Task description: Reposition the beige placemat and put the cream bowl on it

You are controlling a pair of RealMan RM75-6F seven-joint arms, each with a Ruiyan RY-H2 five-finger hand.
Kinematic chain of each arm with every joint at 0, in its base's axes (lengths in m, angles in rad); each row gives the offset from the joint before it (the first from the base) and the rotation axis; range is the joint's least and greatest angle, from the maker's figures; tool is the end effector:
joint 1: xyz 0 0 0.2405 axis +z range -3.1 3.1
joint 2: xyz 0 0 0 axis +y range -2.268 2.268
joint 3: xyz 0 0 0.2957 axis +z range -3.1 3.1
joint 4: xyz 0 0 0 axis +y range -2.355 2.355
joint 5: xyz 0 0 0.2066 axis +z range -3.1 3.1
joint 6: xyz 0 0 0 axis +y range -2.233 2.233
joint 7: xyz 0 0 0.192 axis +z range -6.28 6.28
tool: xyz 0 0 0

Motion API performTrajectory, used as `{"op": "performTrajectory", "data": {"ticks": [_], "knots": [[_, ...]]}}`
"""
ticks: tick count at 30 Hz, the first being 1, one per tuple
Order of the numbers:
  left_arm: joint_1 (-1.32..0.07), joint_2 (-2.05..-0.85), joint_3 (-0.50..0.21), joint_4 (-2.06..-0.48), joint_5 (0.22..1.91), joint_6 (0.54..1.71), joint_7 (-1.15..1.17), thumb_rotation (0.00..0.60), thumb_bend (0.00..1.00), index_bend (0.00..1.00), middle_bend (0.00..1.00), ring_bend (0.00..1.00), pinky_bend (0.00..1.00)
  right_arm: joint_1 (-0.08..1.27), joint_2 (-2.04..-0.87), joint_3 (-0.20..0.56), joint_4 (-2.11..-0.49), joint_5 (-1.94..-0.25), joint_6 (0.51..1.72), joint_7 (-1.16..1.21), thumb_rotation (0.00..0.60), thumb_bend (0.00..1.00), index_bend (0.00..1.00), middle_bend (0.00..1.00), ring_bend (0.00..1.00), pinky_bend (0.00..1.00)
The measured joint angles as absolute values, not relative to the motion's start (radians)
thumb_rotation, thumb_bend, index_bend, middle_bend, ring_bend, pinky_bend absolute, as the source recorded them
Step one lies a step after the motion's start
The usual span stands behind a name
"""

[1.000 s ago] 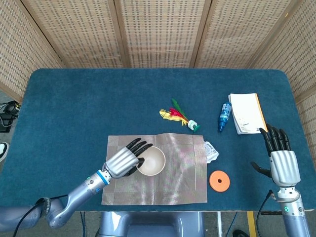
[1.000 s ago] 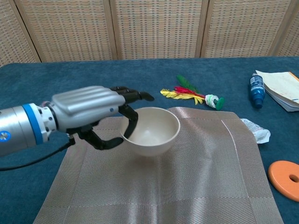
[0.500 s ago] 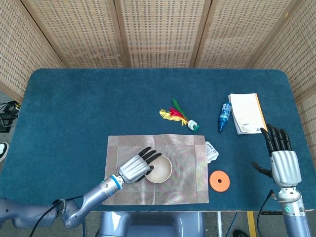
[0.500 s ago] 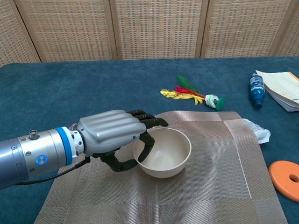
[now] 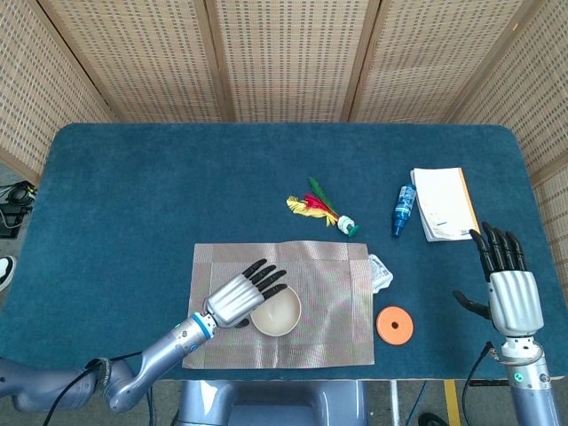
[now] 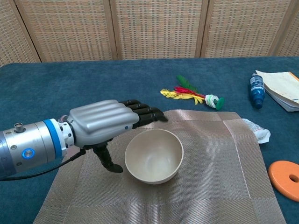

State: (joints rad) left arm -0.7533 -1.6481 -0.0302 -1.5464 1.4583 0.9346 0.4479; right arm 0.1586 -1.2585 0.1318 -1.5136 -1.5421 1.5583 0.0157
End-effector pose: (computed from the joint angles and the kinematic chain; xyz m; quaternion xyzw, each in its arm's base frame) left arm -0.1040 0.3211 -0.0987 -0.8581 -0.2246 -0.3715 0.2741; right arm -0.3149 -0.2708 0.1642 0.5726 -0.3320 0.4790 0.5766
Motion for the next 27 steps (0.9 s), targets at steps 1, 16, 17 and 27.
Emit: {"op": "performTrajectory", "data": {"ticks": [1, 16, 17, 27], "knots": [[-0.750, -1.641, -0.031, -1.552, 1.462, 0.946, 0.442, 0.600, 0.00, 0.00, 0.00, 0.00, 0.00, 0.159, -1.258, 0.132, -1.514, -1.543, 1.559, 0.015, 0.600, 0.00, 0.07, 0.00, 0.00, 0.00], [-0.595, -1.357, -0.090, -1.704, 1.381, 1.205, 0.435, 0.600, 0.00, 0.00, 0.00, 0.00, 0.00, 0.155, -1.253, 0.135, -1.520, -1.548, 1.572, 0.008, 0.600, 0.00, 0.08, 0.00, 0.00, 0.00], [-0.571, -1.332, -0.094, -1.717, 1.364, 1.236, 0.437, 0.600, 0.00, 0.00, 0.00, 0.00, 0.00, 0.155, -1.254, 0.136, -1.517, -1.546, 1.573, 0.001, 0.600, 0.00, 0.08, 0.00, 0.00, 0.00], [-0.343, -1.192, -0.064, -1.806, 1.259, 1.454, 0.397, 0.600, 0.00, 0.00, 0.00, 0.00, 0.00, 0.151, -1.263, 0.147, -1.508, -1.521, 1.577, -0.073, 0.600, 0.00, 0.08, 0.00, 0.00, 0.00]]}}
